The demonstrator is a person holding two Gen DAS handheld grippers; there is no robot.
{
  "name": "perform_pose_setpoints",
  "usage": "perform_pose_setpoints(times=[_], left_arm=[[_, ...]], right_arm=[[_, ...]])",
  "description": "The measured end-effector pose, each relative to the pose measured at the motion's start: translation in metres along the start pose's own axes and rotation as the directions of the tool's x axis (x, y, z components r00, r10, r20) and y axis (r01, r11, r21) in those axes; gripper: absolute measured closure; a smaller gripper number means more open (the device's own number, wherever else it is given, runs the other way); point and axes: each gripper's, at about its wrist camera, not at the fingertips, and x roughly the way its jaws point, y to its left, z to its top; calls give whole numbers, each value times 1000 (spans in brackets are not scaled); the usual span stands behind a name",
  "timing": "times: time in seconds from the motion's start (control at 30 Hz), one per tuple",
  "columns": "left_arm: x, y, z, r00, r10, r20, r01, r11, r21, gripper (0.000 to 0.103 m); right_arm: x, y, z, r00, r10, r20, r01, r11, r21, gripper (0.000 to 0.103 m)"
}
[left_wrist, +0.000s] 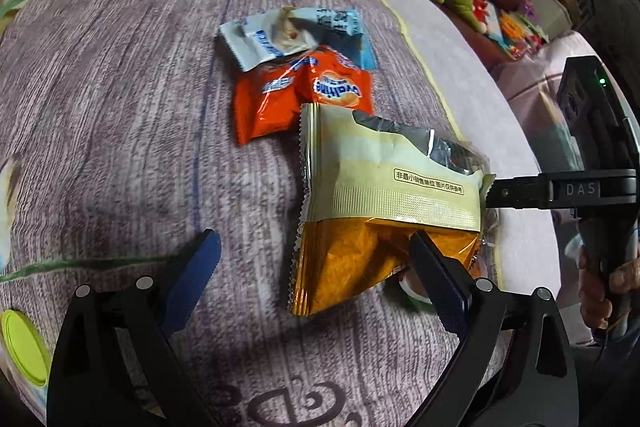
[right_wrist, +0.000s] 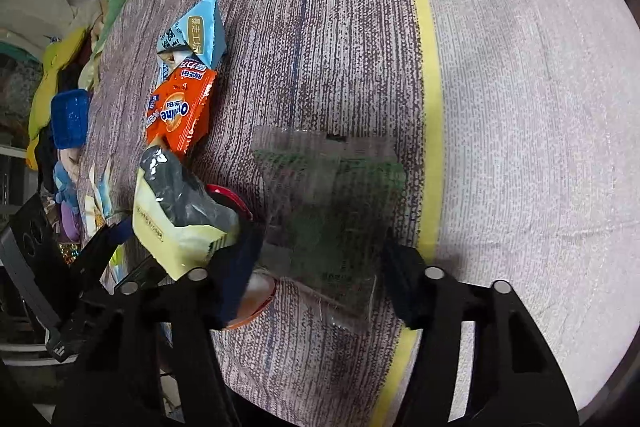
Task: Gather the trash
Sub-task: 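Grasp the yellow-orange snack bag with the left tool while the right tool grasps the clear green-printed packet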
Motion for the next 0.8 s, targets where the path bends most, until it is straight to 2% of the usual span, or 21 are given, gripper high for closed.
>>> perform_pose_setpoints(times=[0.13,0.2,0.27,0.33,0.4,0.53,0.8], left_arm=[[3,-9,0,1000,-23,-1,23,1000,14,11],[5,-18,1,999,-33,-4,33,999,35,21],[6,-26,1,999,-44,-5,45,997,56,39],[8,-36,2,998,-62,-14,63,995,73,51],[12,-44,4,999,-51,-18,53,995,88,67],[22,-55,9,998,-55,-40,58,996,67,72],[19,-72,23,999,-41,-10,41,999,13,75]], right_arm=[[-9,-7,-2,1000,-3,24,3,1000,-3,49],[-13,-11,-1,999,-3,34,3,1000,4,49],[-17,-17,-1,999,-3,47,2,1000,15,49],[-22,-24,-1,998,3,58,-4,1000,25,49],[-28,-30,0,997,-1,73,-2,999,34,52],[-47,-49,1,992,-14,126,6,998,65,52],[-79,-88,-3,979,-29,201,5,993,118,53]])
